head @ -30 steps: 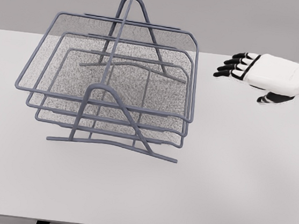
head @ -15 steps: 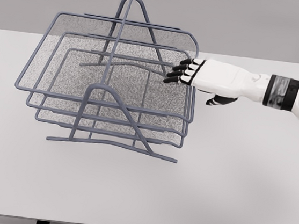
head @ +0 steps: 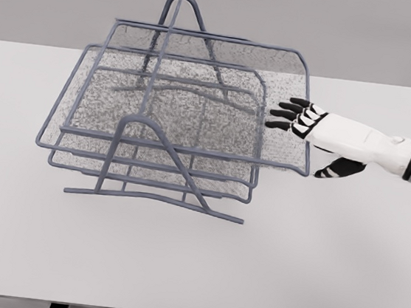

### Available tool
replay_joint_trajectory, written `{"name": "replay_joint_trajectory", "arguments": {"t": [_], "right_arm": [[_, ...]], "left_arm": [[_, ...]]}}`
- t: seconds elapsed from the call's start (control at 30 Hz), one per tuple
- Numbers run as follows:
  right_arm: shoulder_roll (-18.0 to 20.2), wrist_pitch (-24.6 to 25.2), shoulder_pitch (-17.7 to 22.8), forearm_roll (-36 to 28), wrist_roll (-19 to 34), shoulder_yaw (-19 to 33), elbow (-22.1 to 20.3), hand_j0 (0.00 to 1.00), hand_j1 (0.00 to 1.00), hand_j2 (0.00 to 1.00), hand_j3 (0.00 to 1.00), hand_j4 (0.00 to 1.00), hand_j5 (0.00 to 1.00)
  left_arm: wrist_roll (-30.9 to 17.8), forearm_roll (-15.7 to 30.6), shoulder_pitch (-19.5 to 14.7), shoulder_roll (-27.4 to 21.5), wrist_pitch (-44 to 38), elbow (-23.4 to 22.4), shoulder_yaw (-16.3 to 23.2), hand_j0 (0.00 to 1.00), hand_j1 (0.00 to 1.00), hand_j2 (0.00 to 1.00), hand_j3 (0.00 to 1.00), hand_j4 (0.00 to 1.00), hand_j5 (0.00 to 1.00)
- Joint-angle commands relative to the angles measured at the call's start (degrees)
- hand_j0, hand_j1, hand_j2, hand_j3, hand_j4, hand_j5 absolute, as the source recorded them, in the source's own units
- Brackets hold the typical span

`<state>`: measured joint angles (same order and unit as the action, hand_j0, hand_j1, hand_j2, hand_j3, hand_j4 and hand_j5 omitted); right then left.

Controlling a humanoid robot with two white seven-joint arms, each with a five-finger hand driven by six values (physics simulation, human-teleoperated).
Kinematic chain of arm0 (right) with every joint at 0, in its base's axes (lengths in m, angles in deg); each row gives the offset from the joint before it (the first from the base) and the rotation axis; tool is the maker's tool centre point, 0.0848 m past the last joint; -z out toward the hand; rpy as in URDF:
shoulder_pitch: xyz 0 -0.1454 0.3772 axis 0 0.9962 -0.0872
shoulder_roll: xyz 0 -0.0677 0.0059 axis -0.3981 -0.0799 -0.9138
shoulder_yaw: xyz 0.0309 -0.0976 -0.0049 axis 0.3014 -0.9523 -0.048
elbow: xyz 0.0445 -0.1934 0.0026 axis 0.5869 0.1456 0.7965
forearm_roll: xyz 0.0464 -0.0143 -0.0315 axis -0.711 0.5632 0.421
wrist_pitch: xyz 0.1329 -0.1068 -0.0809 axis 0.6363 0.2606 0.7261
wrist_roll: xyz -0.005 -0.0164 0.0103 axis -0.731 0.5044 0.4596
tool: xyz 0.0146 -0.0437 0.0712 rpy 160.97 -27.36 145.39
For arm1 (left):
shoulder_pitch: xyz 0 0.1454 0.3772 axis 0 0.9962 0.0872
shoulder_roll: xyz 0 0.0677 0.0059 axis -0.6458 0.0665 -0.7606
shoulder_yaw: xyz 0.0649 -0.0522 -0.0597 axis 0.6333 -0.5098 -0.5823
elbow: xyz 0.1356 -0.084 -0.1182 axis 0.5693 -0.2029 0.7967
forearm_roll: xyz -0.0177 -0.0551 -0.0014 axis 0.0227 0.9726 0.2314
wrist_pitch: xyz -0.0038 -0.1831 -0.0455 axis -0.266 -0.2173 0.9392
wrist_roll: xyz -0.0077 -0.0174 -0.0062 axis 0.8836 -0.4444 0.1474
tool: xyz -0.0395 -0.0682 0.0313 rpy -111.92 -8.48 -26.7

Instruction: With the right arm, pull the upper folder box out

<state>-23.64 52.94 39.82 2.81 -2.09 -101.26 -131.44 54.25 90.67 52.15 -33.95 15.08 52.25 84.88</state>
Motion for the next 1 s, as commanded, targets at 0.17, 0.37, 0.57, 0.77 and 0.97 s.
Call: {"name": "replay_joint_trajectory", "arguments": {"t": [0.17,0.37,0.57,0.77,0.97], "right_arm": [[6.62,-2.13,7.3,11.9,1.29,13.93,1.7,1.0,1.0,1.0,1.0,1.0,1.0],[10.84,-2.13,10.11,8.03,1.29,17.88,4.34,1.0,1.0,1.0,1.0,1.0,1.0],[17.16,-2.13,13.8,2.23,1.29,24.83,4.95,1.0,1.0,1.0,1.0,1.0,1.0],[18.57,-2.13,11.6,-11.31,1.29,20.88,-4.1,1.0,1.0,1.0,1.0,1.0,1.0],[11.45,-2.13,-4.22,-13.15,1.29,2.59,-4.1,1.0,1.0,1.0,1.0,1.0,1.0]], "left_arm": [[0.0,-0.01,0.0,0.0,-0.07,-0.02,0.04,1.0,1.0,1.0,1.0,1.0,1.0],[0.0,-0.01,0.0,0.0,0.02,-0.02,0.05,1.0,1.0,1.0,1.0,1.0,1.0],[0.0,-0.01,0.0,0.0,0.02,-0.02,0.04,1.0,1.0,1.0,1.0,1.0,1.0],[0.0,-0.01,0.0,0.0,0.02,-0.02,0.05,1.0,1.0,1.0,1.0,1.0,1.0],[0.0,-0.01,0.0,0.0,-0.07,-0.02,-0.04,1.0,1.0,1.0,1.0,1.0,1.0]]}}
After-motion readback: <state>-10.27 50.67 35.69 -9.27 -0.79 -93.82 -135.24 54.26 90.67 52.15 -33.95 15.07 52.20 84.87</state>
